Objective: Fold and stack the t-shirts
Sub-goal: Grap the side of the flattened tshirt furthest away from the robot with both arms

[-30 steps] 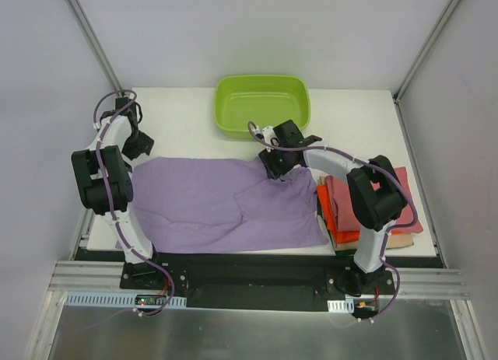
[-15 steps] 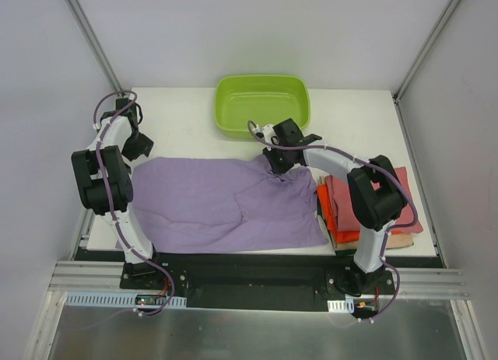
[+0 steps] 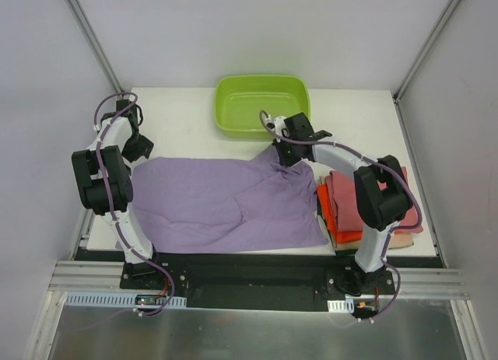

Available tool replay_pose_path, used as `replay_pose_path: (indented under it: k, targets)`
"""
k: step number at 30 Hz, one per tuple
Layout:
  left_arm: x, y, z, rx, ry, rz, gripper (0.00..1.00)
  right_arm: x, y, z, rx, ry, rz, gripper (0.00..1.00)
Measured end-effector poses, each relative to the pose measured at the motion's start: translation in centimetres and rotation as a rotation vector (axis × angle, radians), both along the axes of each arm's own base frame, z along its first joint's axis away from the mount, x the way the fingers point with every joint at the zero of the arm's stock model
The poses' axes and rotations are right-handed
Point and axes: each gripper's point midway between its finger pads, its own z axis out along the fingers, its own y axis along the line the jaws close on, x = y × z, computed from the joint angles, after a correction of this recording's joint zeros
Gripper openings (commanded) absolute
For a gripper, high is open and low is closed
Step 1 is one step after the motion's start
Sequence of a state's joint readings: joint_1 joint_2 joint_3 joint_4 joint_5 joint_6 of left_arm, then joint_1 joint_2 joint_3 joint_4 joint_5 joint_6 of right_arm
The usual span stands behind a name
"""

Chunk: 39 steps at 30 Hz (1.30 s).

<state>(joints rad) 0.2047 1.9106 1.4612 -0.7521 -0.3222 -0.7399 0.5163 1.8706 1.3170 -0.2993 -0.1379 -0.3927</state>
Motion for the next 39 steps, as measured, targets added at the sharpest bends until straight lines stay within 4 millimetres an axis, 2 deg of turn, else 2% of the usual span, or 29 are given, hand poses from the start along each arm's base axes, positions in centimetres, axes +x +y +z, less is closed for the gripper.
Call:
replay_pose_path:
  k: [5, 15, 19, 22, 26, 35, 39]
  targets:
    - [0.2, -0.1, 0.2, 0.002, -0.004, -0.009, 0.83, 1.1, -1.7, 1.1, -0.024, -0.050, -0.064, 0.01]
    - [2.8, -0.9, 1.5, 0.012, -0.067, -0.006, 0.76, 1.9, -6.3, 1.7, -0.099, -0.120, -0.196, 0.01]
    - [5.0, -1.4, 1.2, 0.052, -0.066, -0.006, 0.73, 2.2, -6.6, 2.3, -0.097, -0.148, -0.209, 0.01]
    - [6.5, -1.1, 0.9, 0.103, -0.068, 0.026, 0.70, 2.2, -6.6, 2.5, -0.089, -0.159, -0.210, 0.01]
    - [7.4, 0.0, 0.5, 0.165, -0.045, 0.070, 0.69, 2.0, -6.7, 2.5, -0.088, -0.161, -0.210, 0.01]
    - [7.8, 2.2, -2.5, 0.195, 0.046, 0.116, 0.68, 1.7, -6.2, 2.3, -0.067, -0.147, -0.191, 0.01]
    - [7.4, 2.5, -2.9, 0.191, 0.086, 0.102, 0.68, 1.6, -6.1, 2.3, -0.062, -0.145, -0.186, 0.01]
